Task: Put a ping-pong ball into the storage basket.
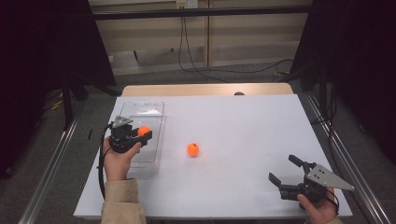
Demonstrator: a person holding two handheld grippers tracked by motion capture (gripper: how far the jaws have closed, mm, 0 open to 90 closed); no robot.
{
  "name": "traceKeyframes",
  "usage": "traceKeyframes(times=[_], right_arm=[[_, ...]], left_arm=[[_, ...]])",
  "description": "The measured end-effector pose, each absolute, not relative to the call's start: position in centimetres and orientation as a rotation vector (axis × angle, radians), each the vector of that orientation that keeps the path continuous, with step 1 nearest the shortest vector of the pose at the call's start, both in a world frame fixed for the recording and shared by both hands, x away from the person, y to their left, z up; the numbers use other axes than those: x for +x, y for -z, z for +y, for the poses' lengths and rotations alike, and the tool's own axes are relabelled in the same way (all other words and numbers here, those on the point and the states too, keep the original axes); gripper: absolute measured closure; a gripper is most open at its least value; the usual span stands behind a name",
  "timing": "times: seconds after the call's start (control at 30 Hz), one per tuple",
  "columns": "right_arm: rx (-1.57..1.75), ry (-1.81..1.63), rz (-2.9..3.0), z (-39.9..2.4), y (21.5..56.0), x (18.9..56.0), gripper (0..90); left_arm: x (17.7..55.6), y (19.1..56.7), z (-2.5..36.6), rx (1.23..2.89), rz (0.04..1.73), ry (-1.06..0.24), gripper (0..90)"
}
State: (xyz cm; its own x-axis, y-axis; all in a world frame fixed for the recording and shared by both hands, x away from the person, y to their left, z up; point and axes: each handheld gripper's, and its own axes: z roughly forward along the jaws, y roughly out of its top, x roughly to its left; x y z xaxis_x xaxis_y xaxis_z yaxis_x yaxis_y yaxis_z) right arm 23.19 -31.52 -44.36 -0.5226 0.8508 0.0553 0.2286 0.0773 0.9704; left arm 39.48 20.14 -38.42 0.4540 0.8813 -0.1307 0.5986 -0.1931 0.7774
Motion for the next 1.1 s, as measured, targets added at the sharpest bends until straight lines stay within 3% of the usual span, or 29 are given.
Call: traceKeyframes(times=[1.1], right_arm=[[1.065, -1.472, 1.816, -31.5, 44.4, 23.2, 2.8]], left_arm=[[39.2, 37.2, 17.6, 1.895, 1.163, -0.417, 30.1]])
